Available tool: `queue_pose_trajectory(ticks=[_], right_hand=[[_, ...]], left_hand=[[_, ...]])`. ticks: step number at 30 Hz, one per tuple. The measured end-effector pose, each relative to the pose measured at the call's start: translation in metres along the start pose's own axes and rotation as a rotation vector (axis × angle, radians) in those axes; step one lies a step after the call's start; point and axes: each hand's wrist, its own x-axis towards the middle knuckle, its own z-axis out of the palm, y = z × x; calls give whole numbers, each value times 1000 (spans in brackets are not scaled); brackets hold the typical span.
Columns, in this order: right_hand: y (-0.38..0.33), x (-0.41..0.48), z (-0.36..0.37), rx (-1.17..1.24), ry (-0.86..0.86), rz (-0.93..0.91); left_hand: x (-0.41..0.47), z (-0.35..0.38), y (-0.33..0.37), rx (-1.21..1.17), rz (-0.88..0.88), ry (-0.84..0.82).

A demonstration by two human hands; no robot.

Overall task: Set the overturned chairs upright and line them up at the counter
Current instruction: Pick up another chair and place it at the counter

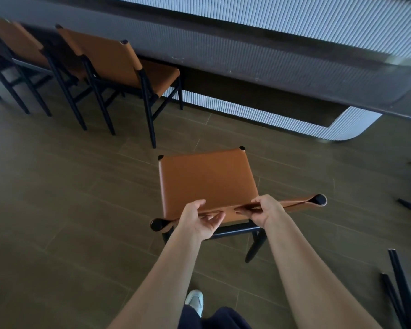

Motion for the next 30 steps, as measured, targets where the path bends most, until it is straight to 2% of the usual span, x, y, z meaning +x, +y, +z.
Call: queue_pose_trajectory(ticks=[11,15,21,30], right_hand=[[-55,11,53,66,-90,-100],[-73,16,71,128,-129,-159],[-94,21,97,206,-140,-256],[-117,34,128,233,-135,-341]], left_hand=[[7,59,66,185,128,41],[13,80,93,194,115,22],[23,99,118,221,267,-70],[30,131,144,211,361,-15]])
